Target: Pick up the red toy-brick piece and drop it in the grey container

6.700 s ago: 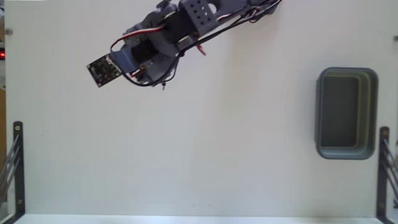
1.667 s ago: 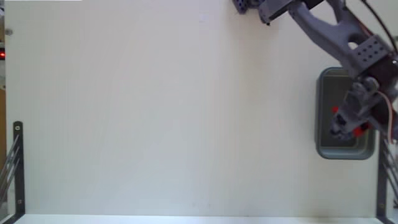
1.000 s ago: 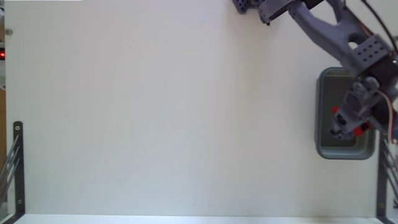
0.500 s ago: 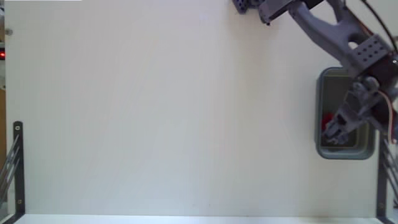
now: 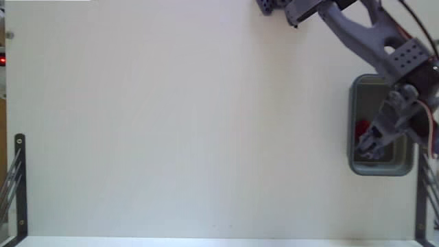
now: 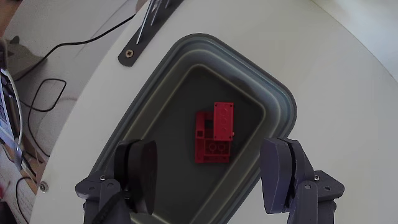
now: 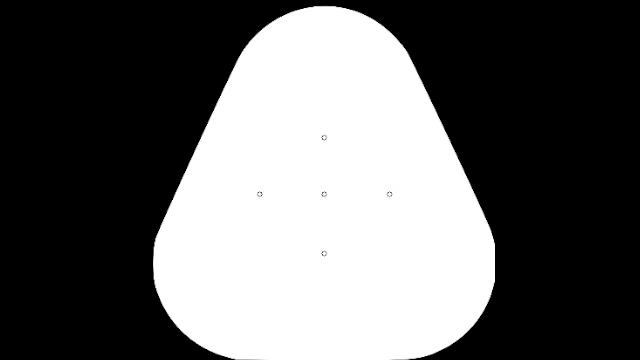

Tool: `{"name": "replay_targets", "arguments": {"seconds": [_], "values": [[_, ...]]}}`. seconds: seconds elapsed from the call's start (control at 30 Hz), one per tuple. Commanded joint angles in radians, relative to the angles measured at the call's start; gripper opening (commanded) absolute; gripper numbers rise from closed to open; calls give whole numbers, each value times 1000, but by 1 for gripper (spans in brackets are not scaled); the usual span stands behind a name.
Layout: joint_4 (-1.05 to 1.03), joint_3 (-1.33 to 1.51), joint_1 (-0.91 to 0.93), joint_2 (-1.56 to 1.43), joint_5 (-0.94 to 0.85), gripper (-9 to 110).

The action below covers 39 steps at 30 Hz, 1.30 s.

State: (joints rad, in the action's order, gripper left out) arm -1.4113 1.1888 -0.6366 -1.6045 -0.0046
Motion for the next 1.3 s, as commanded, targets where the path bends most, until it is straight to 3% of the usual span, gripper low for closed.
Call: {"name": "replay_targets", "arguments": {"seconds": [0.0,0.63,1.27], "values": [[-15,-39,-16,-20,5,110],[-15,14,24,-74,5,110],[-16,221,184,-282,5,110]]}}
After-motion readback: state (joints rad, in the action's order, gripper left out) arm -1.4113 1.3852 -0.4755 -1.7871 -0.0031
